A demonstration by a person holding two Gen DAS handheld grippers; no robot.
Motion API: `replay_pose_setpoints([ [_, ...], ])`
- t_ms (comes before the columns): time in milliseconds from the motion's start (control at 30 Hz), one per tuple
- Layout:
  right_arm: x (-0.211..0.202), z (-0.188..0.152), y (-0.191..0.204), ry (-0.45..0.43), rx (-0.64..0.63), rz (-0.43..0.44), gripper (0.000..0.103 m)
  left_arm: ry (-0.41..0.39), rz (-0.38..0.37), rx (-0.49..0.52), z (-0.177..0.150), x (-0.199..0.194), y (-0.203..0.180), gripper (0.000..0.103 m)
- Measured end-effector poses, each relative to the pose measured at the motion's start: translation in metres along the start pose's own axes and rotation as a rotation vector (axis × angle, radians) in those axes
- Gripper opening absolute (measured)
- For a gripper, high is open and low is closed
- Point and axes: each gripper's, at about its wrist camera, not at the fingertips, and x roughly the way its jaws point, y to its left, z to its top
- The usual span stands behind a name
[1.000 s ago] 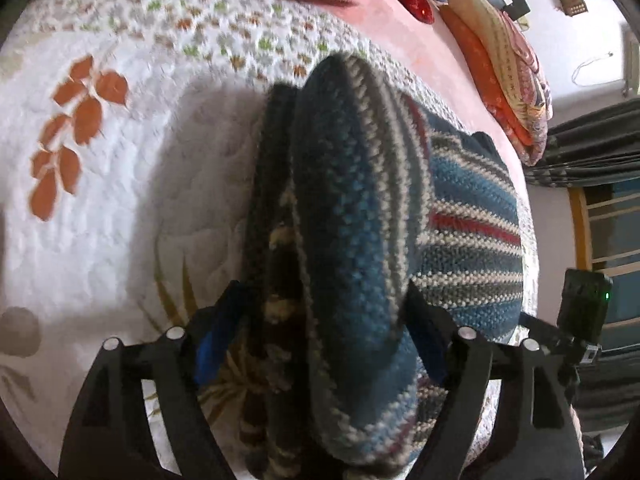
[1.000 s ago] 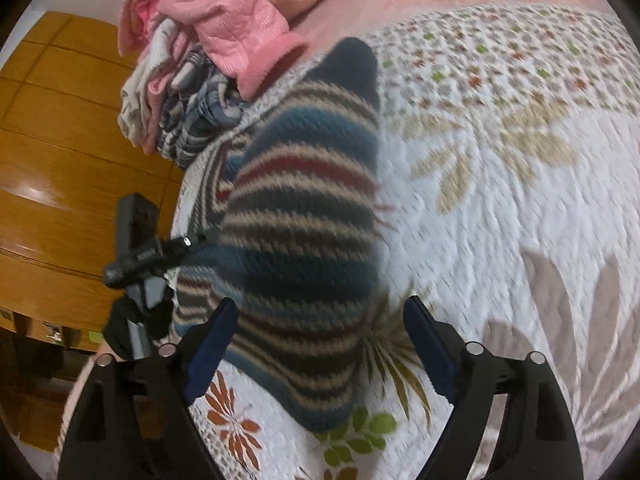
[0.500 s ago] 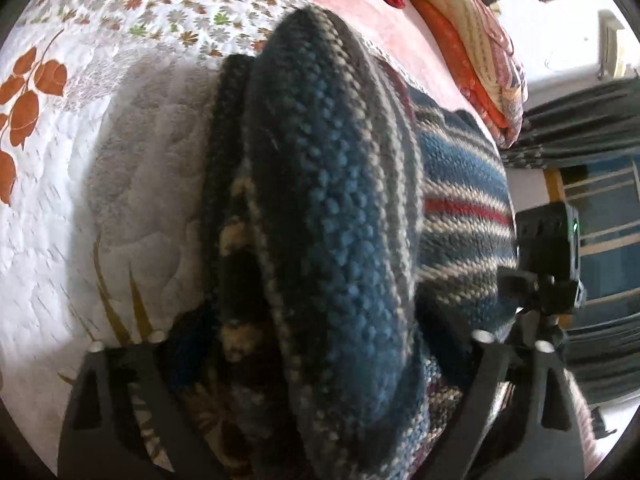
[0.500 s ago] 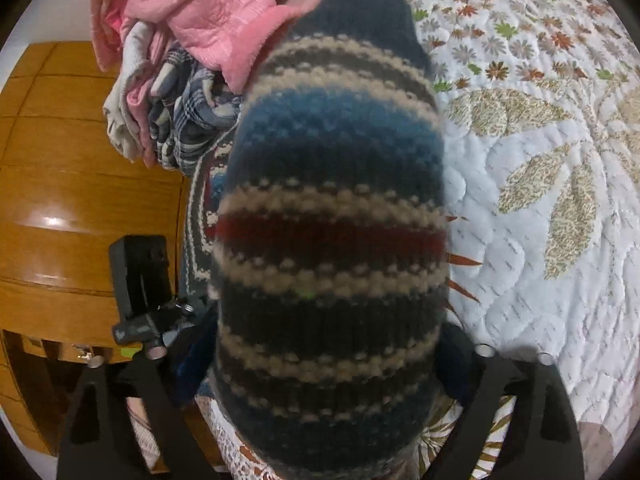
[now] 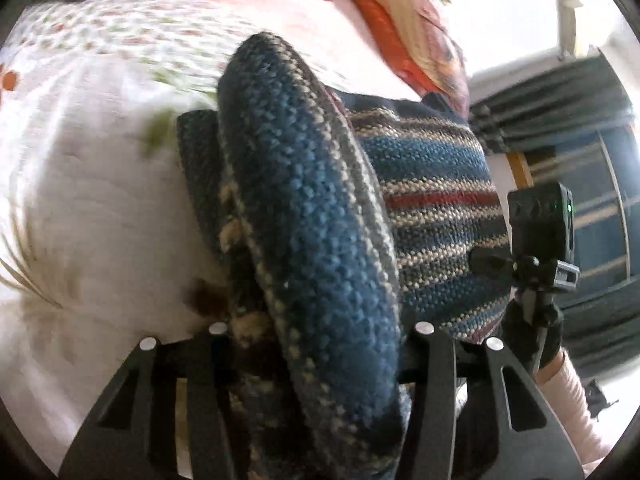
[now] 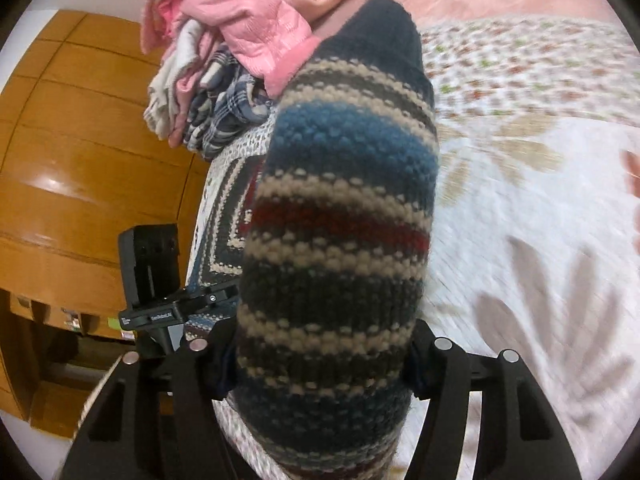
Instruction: Fold small clothes
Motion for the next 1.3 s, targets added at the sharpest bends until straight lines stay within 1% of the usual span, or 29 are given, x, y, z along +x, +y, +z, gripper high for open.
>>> replay_pose_setpoints([
  [133,-0.051,-0.037,-0.02,-0.009,0.018,-0.005,0.063,0.019,-0.029,0.021,-0.027,0.015,-0.052,0.046],
  [167,-0.059,-0.047,-0.026,-0.008,0.025,-0.005,0.063,0.024,-0.026,0.027,-0.03,0.02,-0.062,0.046],
  [200,-0.065,-0.054,-0.031,-0.006,0.03,-0.007,0.063,0.033,-0.021,0.038,-0.039,0.026,-0.073,0.046],
  [300,-0.077,-0.079,-0.051,0.007,0.053,-0.01,0.063,0.053,0.0,0.052,-0.057,0.043,-0.089,0.047],
  [400,-0.072,-0.097,-0.073,0.038,0.077,-0.029,0.064,0.087,0.039,0.031,-0.073,0.068,-0.091,0.047],
  [433,-0.067,-0.102,-0.079,0.056,0.078,-0.043,0.064,0.099,0.064,0.026,-0.079,0.078,-0.089,0.047],
  [500,-0.056,-0.111,-0.09,0.094,0.06,-0.096,0.064,0.114,0.112,0.036,-0.089,0.092,-0.085,0.047],
  [567,-0.047,-0.119,-0.1,0.114,0.043,-0.134,0.066,0.101,0.129,0.06,-0.094,0.095,-0.082,0.049],
  [667,-0.048,-0.12,-0.106,0.107,0.04,-0.132,0.068,0.054,0.108,-0.002,-0.098,0.099,-0.076,0.053],
  [700,-0.047,-0.119,-0.108,0.104,0.036,-0.138,0.069,0.044,0.113,-0.002,-0.102,0.1,-0.075,0.055],
  [733,-0.051,-0.124,-0.113,0.105,0.033,-0.143,0.072,0.038,0.127,0.009,-0.104,0.103,-0.075,0.059],
  [800,-0.048,-0.125,-0.113,0.104,0.037,-0.171,0.075,0.029,0.131,0.008,-0.109,0.102,-0.071,0.062],
  [833,-0.046,-0.124,-0.112,0.102,0.04,-0.178,0.078,0.021,0.123,-0.015,-0.11,0.101,-0.068,0.064],
  [900,-0.048,-0.126,-0.11,0.089,0.053,-0.2,0.08,0.022,0.126,-0.042,-0.104,0.1,-0.069,0.066],
  [933,-0.05,-0.129,-0.108,0.08,0.054,-0.208,0.08,0.022,0.139,-0.057,-0.102,0.097,-0.071,0.068],
  [1033,-0.066,-0.139,-0.098,0.036,0.056,-0.266,0.081,0.014,0.184,-0.098,-0.106,0.08,-0.077,0.068],
  [1067,-0.076,-0.145,-0.092,0.003,0.053,-0.304,0.081,0.009,0.214,-0.106,-0.11,0.071,-0.081,0.068],
  [1100,-0.084,-0.15,-0.086,-0.024,0.038,-0.329,0.081,-0.012,0.247,-0.098,-0.112,0.062,-0.09,0.066],
  [1133,-0.09,-0.157,-0.077,-0.055,0.013,-0.346,0.081,-0.04,0.283,-0.076,-0.12,0.048,-0.094,0.067],
  [1167,-0.097,-0.167,-0.07,-0.079,0.005,-0.361,0.081,-0.059,0.344,-0.047,-0.123,0.042,-0.104,0.067],
  [1200,-0.102,-0.175,-0.067,-0.097,0.014,-0.358,0.081,-0.091,0.382,0.0,-0.13,0.034,-0.118,0.067],
  [1267,-0.107,-0.194,-0.066,-0.115,0.061,-0.327,0.081,-0.135,0.379,0.05,-0.136,0.029,-0.14,0.069],
  [1300,-0.105,-0.201,-0.064,-0.116,0.076,-0.333,0.081,-0.14,0.389,0.068,-0.145,0.027,-0.147,0.069],
])
